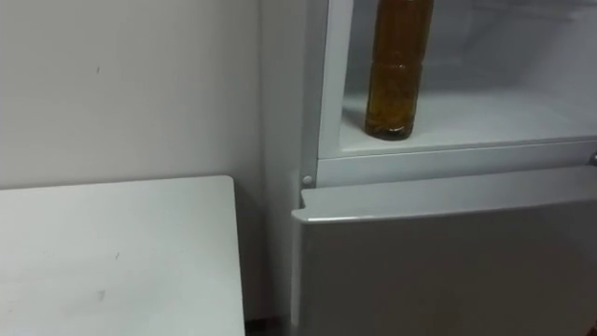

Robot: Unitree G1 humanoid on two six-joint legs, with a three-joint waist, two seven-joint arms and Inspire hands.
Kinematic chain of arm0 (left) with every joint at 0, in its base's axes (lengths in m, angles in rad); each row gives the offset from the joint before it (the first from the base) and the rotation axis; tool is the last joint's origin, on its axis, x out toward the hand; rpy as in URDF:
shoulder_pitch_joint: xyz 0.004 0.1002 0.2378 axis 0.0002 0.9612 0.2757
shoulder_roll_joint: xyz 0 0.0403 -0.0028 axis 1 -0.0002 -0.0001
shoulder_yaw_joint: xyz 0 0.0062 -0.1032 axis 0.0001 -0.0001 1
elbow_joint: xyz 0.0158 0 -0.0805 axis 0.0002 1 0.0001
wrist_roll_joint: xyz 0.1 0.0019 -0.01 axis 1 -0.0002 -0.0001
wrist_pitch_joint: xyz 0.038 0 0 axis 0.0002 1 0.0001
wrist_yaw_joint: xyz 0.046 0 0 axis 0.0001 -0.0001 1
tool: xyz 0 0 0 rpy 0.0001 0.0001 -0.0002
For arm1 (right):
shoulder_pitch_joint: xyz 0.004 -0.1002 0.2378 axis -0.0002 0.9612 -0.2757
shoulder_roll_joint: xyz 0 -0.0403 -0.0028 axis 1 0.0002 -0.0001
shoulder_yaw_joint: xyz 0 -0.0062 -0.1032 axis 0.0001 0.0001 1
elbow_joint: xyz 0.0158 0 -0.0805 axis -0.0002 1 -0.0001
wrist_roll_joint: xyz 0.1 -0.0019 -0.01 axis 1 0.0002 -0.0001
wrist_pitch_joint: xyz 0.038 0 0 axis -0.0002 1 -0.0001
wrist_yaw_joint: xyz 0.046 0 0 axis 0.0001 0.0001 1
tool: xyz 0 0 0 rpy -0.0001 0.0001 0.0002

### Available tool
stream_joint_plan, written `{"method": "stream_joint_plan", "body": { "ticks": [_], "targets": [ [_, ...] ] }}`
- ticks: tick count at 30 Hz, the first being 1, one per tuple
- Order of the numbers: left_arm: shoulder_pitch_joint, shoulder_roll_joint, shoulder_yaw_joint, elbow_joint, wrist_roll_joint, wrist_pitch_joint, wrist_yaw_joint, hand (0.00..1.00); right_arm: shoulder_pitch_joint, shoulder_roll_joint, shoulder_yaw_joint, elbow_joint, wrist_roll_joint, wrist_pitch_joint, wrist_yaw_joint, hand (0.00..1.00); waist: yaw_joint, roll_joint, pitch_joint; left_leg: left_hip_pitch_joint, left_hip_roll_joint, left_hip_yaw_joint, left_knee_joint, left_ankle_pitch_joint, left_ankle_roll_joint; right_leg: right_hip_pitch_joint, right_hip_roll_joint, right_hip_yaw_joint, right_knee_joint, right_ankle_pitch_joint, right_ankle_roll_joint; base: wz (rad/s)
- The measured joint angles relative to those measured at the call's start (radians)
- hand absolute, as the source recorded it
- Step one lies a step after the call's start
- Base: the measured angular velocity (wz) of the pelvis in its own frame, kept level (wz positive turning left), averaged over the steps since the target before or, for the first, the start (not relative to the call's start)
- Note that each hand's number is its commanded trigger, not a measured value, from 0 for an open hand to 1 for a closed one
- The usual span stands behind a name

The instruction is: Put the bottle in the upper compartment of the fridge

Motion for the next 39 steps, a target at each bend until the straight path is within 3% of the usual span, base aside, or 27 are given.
{"method": "stream_joint_plan", "body": {
  "ticks": [4, 17, 25, 34, 39],
  "targets": [
    [-0.001, 0.000, -0.001, 0.002, -0.001, 0.001, 0.000, 0.00, 0.003, -0.002, -0.002, -0.029, -0.022, -0.005, -0.014, 0.00, -0.001, -0.010, -0.0021, 0.000, 0.000, 0.002, 0.001, 0.000, 0.000, 0.000, 0.000, 0.002, -0.001, 0.000, 0.000, 0.00],
    [0.001, 0.001, 0.002, 0.003, -0.002, 0.005, 0.002, 0.00, 0.004, -0.002, 0.011, -0.087, -0.026, 0.029, -0.015, 0.00, 0.002, -0.004, -0.0003, -0.011, 0.000, 0.002, 0.003, 0.001, 0.000, -0.017, 0.000, 0.007, 0.018, -0.002, -0.001, -0.01],
    [-0.007, 0.001, -0.003, 0.046, -0.001, 0.004, 0.002, 0.00, 0.004, -0.002, 0.074, -0.105, -0.136, 0.038, -0.016, 0.00, 0.014, -0.008, 0.0014, -0.005, -0.001, 0.002, 0.016, 0.000, 0.000, -0.022, -0.003, 0.012, 0.030, -0.014, -0.004, 0.00],
    [-0.012, 0.000, -0.027, 0.085, -0.001, 0.012, 0.002, 0.00, 0.004, 0.006, 0.101, -0.126, -0.149, 0.038, 0.007, 0.00, 0.032, -0.010, 0.0036, -0.005, -0.001, 0.001, 0.014, 0.000, 0.000, -0.019, -0.003, 0.007, 0.027, -0.015, -0.004, 0.00],
    [-0.026, 0.001, -0.034, 0.087, -0.001, 0.006, 0.002, 0.00, 0.004, 0.023, 0.112, -0.138, -0.273, 0.033, 0.010, 0.00, 0.031, -0.010, 0.0038, -0.010, -0.001, 0.002, 0.015, 0.000, 0.000, -0.019, -0.004, 0.002, 0.018, -0.014, -0.005, 0.00]
  ]
}}
